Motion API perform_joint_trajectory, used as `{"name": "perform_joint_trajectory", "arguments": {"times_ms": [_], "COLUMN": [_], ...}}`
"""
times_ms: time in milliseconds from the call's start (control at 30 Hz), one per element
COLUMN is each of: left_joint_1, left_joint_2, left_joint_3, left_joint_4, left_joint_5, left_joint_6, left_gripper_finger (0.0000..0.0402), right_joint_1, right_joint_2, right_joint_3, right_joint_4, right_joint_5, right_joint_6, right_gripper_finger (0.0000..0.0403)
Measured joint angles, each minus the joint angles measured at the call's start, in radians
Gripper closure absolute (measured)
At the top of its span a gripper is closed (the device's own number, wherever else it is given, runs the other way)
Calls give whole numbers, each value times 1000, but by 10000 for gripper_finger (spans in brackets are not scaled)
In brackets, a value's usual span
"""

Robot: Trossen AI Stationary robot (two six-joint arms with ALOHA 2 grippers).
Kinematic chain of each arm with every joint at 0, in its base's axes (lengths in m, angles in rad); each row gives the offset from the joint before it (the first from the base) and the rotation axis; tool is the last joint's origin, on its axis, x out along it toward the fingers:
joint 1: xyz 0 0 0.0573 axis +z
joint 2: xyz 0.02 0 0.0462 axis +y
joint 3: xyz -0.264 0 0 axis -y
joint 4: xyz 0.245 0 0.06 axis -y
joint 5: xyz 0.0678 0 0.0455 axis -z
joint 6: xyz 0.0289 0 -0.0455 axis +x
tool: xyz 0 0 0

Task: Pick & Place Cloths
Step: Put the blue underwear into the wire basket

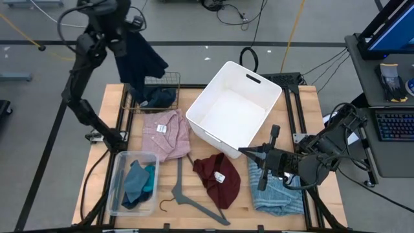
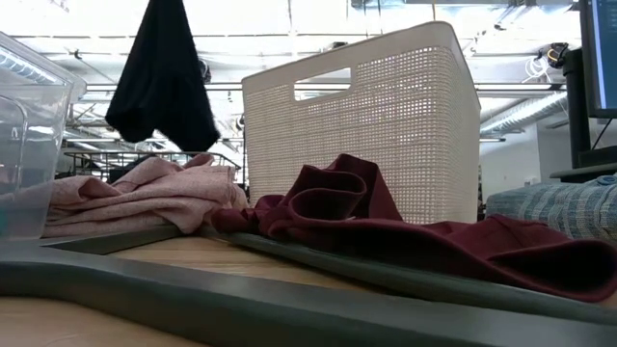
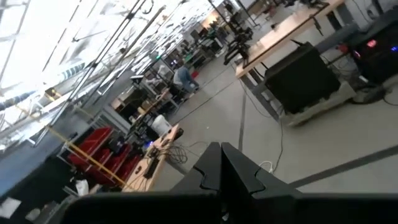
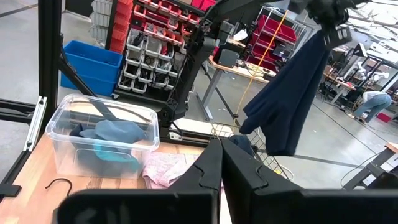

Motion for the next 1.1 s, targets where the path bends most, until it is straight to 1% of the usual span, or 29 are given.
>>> {"name": "perform_joint_trajectory", "arguments": {"times_ms": [167, 300, 400, 567, 633, 800, 1000, 1100], "left_joint_1": [-16, -29, -31, -35, -36, -40, -40, -31], "left_joint_2": [34, 55, 64, 78, 79, 79, 78, 72], "left_joint_3": [0, 0, 0, -3, -14, -46, -80, -116], "left_joint_4": [-5, -76, -194, -428, -498, -641, -802, -817], "left_joint_5": [9, 54, 100, 193, 228, 313, 416, 500], "left_joint_6": [37, 17, -59, -270, -343, -473, -573, -609], "left_gripper_finger": [401, 401, 401, 401, 401, 401, 401, 401], "right_joint_1": [0, 0, 0, 0, 0, 0, 0, 0], "right_joint_2": [0, 0, 0, 0, 0, 0, 0, 0], "right_joint_3": [0, 0, 0, 0, 0, 0, 0, 0], "right_joint_4": [0, -1, -11, -17, -17, -16, -15, -16], "right_joint_5": [0, 0, 0, 0, 0, 0, 0, 0], "right_joint_6": [0, 0, 8, 11, 11, 12, 31, 31], "right_gripper_finger": [403, 403, 403, 403, 403, 403, 403, 403]}}
